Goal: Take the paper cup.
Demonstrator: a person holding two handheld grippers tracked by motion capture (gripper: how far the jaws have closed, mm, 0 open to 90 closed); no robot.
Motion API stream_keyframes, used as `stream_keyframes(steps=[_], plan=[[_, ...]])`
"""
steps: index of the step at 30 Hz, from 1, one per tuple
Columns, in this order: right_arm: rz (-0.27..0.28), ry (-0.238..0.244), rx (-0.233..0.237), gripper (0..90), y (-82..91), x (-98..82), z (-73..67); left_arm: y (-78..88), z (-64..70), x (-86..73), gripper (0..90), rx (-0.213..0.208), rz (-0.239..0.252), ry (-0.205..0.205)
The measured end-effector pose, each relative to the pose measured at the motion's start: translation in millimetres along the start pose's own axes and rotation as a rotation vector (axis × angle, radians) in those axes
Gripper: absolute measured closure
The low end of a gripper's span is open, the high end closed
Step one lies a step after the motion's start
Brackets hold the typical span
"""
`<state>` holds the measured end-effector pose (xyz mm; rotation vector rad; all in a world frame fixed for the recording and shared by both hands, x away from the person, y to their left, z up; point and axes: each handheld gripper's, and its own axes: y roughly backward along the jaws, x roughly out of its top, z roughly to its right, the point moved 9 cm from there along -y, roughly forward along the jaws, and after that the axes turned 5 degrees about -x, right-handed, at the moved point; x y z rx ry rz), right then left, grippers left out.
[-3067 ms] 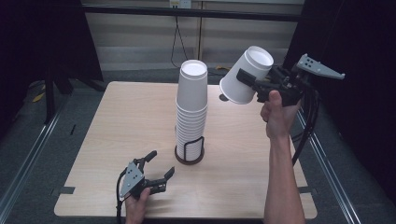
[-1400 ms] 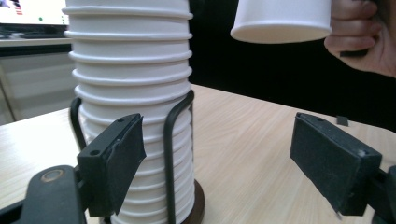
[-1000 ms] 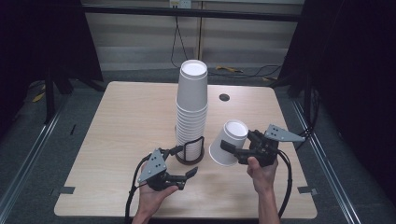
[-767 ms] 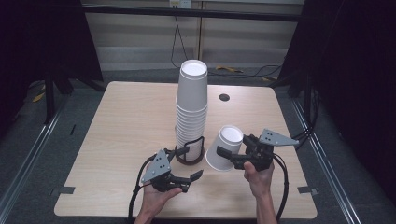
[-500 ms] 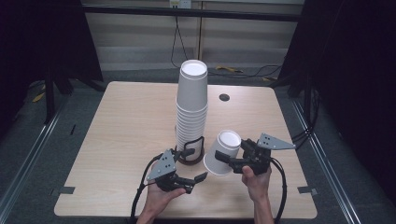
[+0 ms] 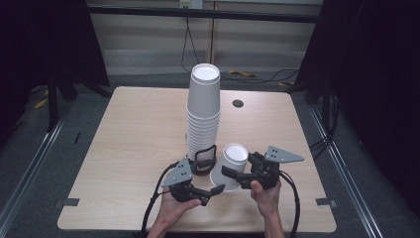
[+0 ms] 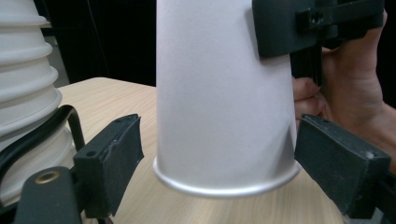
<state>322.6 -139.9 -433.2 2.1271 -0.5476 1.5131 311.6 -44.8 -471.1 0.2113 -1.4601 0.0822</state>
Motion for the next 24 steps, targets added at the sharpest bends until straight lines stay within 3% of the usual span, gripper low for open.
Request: stream_keyframes(steps=[4,13,18,24], plan=[[-0.002,0.015,0.019,22.4,-4.6,-0.7,-5.3,-4.9,1.1,-1.9,6.8,-0.015,-0.029,0.014],[-0.011,0.019,0.060,22.4,-12.8,-4.8,-14.2,-13.3,2.8,-1.2,5.4,-0.013,-0.074,-0.002],[-0.016,0.021,0.073,22.3,-15.4,-7.6,-18.3,-15.2,5.0,-1.8,8.3,-0.036,-0.067,0.008],[-0.019,0.010,0.077,20.8,-16.4,-11.0,-17.3,-14.4,4.8,-4.9,12.3,-0.044,-0.100,0.007]])
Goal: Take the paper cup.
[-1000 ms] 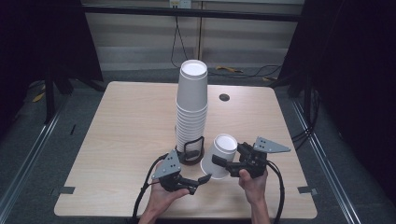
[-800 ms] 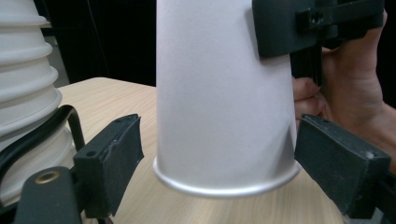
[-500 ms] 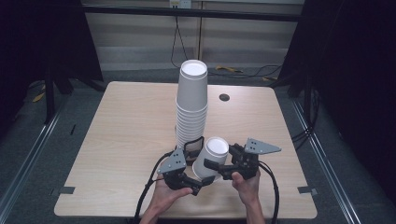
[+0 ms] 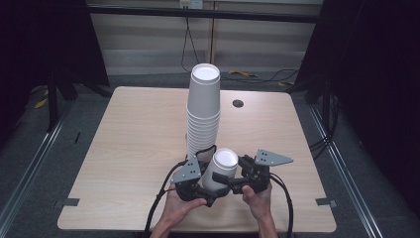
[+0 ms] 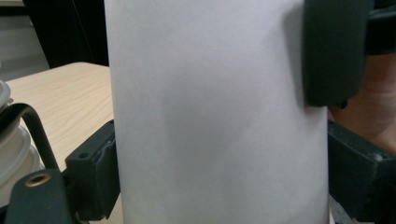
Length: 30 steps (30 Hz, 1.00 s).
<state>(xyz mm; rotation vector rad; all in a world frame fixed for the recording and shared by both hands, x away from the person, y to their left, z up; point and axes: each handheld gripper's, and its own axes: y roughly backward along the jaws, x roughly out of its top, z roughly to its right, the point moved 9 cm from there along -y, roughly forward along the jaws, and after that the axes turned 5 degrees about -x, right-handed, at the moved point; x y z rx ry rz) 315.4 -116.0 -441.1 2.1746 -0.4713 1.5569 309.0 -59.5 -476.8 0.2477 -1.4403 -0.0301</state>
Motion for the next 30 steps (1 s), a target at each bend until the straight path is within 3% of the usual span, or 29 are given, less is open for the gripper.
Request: stream_keyframes(steps=[7,14,19,26,30], plan=[[-0.034,-0.007,0.006,13.7,-5.0,-3.3,0.2,4.6,-0.2,1.8,13.7,0.007,-0.012,0.012],[-0.022,-0.010,0.017,13.5,-0.1,0.3,-0.6,11.4,-3.0,0.6,13.8,0.010,-0.024,0.015],[-0.013,-0.006,0.001,13.5,4.8,1.3,3.1,13.7,-9.0,-5.9,13.8,0.037,-0.068,0.013],[-0.003,0.008,-0.047,13.6,12.6,2.9,10.3,23.5,-14.0,-9.3,14.0,0.056,-0.116,0.019],[-0.009,0.017,-0.108,13.7,17.9,1.6,17.2,27.6,-17.1,-10.3,14.1,0.060,-0.139,0.014]])
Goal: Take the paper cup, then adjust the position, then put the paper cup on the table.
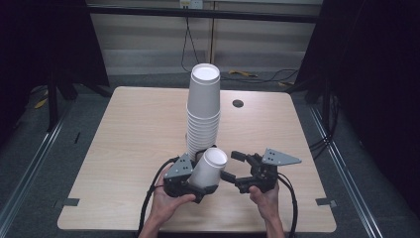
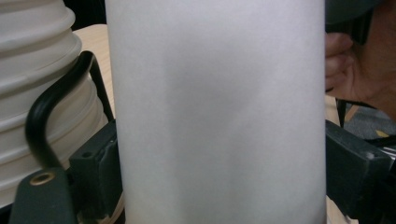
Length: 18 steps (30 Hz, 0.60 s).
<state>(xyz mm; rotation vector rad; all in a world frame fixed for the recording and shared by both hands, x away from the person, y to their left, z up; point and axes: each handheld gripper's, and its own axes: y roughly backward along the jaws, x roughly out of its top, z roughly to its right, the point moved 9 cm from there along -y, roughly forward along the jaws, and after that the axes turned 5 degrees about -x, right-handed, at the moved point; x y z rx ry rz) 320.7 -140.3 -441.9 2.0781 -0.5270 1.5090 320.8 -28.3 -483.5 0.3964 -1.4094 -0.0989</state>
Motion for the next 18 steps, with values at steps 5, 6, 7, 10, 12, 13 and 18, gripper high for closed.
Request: stream_keyframes(steps=[5,6,7,10,12,13,18], plan=[[-0.062,0.018,-0.050,13.9,3.3,-6.5,8.5,3.9,-3.6,2.9,14.0,0.006,-0.025,-0.010],[-0.077,0.023,-0.052,13.8,4.1,-8.1,9.1,4.3,-4.2,2.9,14.0,0.005,-0.029,-0.012],[-0.086,0.028,-0.057,13.7,4.4,-9.1,9.9,4.3,-4.6,2.7,14.1,0.002,-0.035,-0.014],[-0.108,0.029,-0.055,13.6,5.5,-12.3,11.4,4.3,-6.0,1.3,14.0,0.005,-0.063,-0.022],[-0.117,0.026,-0.066,13.6,6.6,-13.8,13.2,4.0,-6.2,-0.4,14.0,0.012,-0.102,-0.037],[-0.124,0.025,-0.060,13.6,6.8,-14.8,13.2,4.1,-6.5,-1.2,14.0,0.016,-0.121,-0.048],[-0.155,0.039,-0.051,13.2,9.2,-18.3,13.8,5.5,-9.2,-4.0,14.0,0.038,-0.177,-0.070]])
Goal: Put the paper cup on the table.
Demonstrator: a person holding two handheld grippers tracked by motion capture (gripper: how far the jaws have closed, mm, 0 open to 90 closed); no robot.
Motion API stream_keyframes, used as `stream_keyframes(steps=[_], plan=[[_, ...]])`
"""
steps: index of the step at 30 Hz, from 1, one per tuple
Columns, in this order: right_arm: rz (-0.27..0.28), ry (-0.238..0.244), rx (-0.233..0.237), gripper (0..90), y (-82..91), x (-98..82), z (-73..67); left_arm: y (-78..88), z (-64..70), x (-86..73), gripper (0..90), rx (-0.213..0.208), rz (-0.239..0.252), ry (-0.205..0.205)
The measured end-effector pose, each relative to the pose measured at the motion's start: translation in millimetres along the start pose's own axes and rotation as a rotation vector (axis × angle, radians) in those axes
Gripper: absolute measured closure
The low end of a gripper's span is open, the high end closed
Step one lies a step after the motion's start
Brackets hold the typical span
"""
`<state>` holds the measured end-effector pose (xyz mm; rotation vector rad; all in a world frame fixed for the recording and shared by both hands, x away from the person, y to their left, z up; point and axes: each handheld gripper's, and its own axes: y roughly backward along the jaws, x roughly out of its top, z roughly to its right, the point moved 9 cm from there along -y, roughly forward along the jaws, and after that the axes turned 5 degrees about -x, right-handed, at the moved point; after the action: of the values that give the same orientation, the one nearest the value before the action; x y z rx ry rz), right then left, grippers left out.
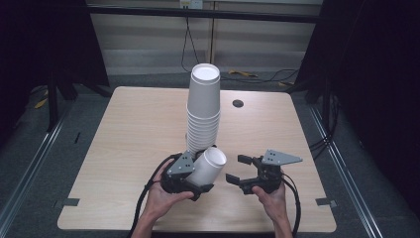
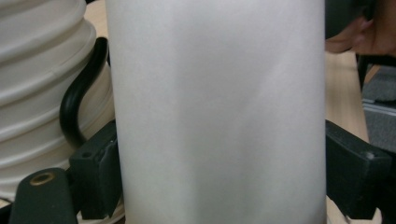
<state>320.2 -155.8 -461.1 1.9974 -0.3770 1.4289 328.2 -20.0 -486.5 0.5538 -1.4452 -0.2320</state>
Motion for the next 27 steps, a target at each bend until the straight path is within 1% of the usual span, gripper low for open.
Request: stream_keyframes(steps=[1,4,5,6,7,9,10,11,12,14,15,16,19,20,21,22,24,26,27], plan=[[-0.005,0.009,0.013,13.2,-0.1,-0.5,-1.0,0.2,-0.3,-0.4,14.1,0.004,-0.005,-0.006],[-0.033,0.023,0.036,13.2,-0.6,-3.1,-2.9,-0.8,1.0,-3.0,14.1,-0.014,-0.025,-0.006],[-0.046,0.033,0.041,13.2,-0.7,-4.6,-3.3,-1.3,1.0,-5.4,14.1,-0.019,-0.048,-0.012],[-0.062,0.047,0.048,13.2,-0.9,-6.5,-4.0,-1.4,0.6,-6.6,14.1,-0.016,-0.061,-0.016],[-0.072,0.054,0.055,13.3,-1.2,-7.6,-4.2,-2.2,0.9,-7.6,14.2,-0.022,-0.067,-0.018],[-0.092,0.074,0.043,13.5,-2.1,-9.8,-3.1,-2.5,0.9,-9.6,14.1,-0.034,-0.081,-0.019],[-0.098,0.076,0.044,13.5,-2.6,-10.4,-2.7,-2.7,0.6,-10.4,14.1,-0.036,-0.085,-0.014],[-0.104,0.081,0.042,13.6,-3.1,-11.1,-2.0,-2.2,0.1,-11.9,14.1,-0.039,-0.098,-0.017],[-0.110,0.087,0.039,13.8,-3.4,-11.7,-1.8,-2.7,0.7,-12.4,14.0,-0.047,-0.099,-0.006],[-0.124,0.103,0.034,14.0,-3.7,-13.0,-2.2,-3.5,1.7,-13.7,14.0,-0.048,-0.112,-0.009],[-0.125,0.119,0.035,13.6,-3.4,-13.2,-3.3,-3.4,2.0,-14.7,14.0,-0.049,-0.126,-0.015],[-0.129,0.126,0.043,13.6,-3.2,-13.4,-4.2,-4.0,2.0,-15.1,14.0,-0.048,-0.138,-0.027],[-0.142,0.144,0.060,13.6,-2.4,-13.9,-5.1,-5.4,3.3,-15.1,14.1,-0.037,-0.183,-0.048],[-0.147,0.150,0.063,13.6,-2.1,-14.2,-5.4,-5.9,3.4,-14.0,14.1,-0.036,-0.188,-0.061],[-0.153,0.165,0.061,13.6,-1.6,-14.8,-5.4,-5.8,4.8,-14.0,14.1,-0.044,-0.197,-0.058],[-0.162,0.182,0.059,13.6,-0.7,-15.6,-5.9,-6.0,4.6,-13.5,14.0,-0.052,-0.203,-0.073],[-0.172,0.201,0.065,13.6,0.3,-16.2,-6.6,-6.2,4.3,-14.2,14.1,-0.053,-0.221,-0.071],[-0.185,0.212,0.068,13.6,0.4,-16.5,-6.3,-6.4,4.3,-15.2,14.1,-0.055,-0.251,-0.084],[-0.196,0.220,0.070,13.8,0.1,-17.1,-5.7,-5.8,3.6,-15.9,14.1,-0.054,-0.270,-0.098]])
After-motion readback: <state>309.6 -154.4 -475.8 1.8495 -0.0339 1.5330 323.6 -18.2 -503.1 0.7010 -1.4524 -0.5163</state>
